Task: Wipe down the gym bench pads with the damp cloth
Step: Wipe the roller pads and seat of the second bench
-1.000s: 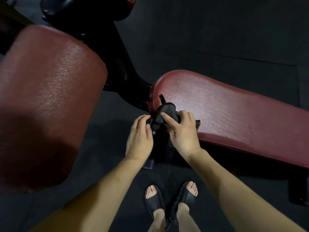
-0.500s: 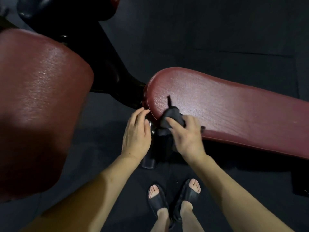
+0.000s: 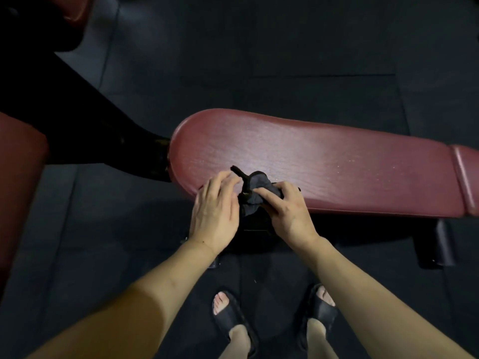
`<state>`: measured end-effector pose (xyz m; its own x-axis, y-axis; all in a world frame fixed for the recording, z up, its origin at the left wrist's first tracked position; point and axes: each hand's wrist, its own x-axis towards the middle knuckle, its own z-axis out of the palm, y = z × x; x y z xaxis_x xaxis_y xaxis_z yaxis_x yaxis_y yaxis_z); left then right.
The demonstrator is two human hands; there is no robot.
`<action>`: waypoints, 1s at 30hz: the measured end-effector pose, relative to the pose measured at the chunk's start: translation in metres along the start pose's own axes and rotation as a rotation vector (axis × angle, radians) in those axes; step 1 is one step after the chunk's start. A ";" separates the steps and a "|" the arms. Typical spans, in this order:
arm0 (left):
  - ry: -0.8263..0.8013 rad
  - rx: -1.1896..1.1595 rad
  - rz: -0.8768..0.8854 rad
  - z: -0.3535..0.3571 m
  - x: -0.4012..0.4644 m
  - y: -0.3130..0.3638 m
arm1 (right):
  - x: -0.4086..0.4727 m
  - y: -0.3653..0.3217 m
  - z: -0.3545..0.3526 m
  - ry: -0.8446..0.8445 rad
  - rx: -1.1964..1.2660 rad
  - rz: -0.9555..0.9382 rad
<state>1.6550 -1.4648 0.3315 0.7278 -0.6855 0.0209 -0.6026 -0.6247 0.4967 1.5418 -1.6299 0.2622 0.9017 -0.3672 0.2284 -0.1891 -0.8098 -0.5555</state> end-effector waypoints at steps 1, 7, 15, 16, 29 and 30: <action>-0.015 0.008 0.015 0.006 0.003 0.007 | -0.002 0.008 -0.004 -0.003 0.003 -0.002; -0.062 0.043 -0.006 0.048 0.019 0.045 | -0.017 0.057 -0.031 -0.022 0.020 0.030; -0.110 0.101 0.044 0.102 0.050 0.098 | -0.040 0.118 -0.072 0.074 0.112 0.253; -0.109 0.104 0.055 0.106 0.056 0.100 | -0.040 0.124 -0.078 0.131 0.139 0.323; -0.133 0.497 0.060 0.138 0.155 0.089 | 0.104 0.194 -0.053 0.198 -0.086 0.376; -0.135 0.507 0.059 0.138 0.154 0.089 | 0.096 0.190 -0.054 0.197 -0.091 0.365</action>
<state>1.6682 -1.6783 0.2591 0.6597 -0.7458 -0.0923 -0.7480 -0.6635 0.0148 1.5718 -1.8438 0.2214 0.6794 -0.7105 0.1832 -0.5238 -0.6445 -0.5570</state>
